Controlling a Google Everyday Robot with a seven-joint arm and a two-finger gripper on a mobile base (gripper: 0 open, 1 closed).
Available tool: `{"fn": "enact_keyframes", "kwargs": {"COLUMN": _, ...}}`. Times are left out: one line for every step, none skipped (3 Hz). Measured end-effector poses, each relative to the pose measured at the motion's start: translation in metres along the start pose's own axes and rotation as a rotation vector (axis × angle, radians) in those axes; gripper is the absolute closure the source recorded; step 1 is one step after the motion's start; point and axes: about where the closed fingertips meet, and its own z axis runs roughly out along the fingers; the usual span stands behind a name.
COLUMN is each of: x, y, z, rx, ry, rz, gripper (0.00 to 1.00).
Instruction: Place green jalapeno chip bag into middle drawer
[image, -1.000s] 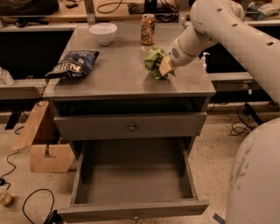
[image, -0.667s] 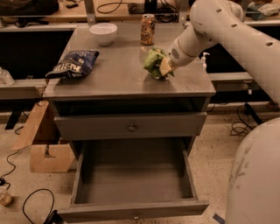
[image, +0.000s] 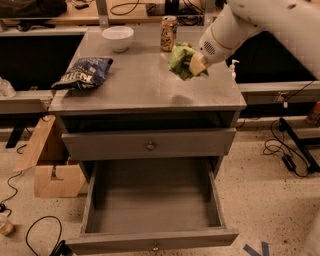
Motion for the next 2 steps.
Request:
{"fn": "enact_keyframes", "kwargs": {"x": 0.027, "y": 0.034, "z": -0.095, "rx": 0.043, "ry": 0.000, "rz": -0.125, "gripper": 1.00}}
{"fn": "enact_keyframes", "kwargs": {"x": 0.070, "y": 0.058, "z": -0.149, "rx": 0.042, "ry": -0.028, "rz": -0.172, "gripper": 1.00}}
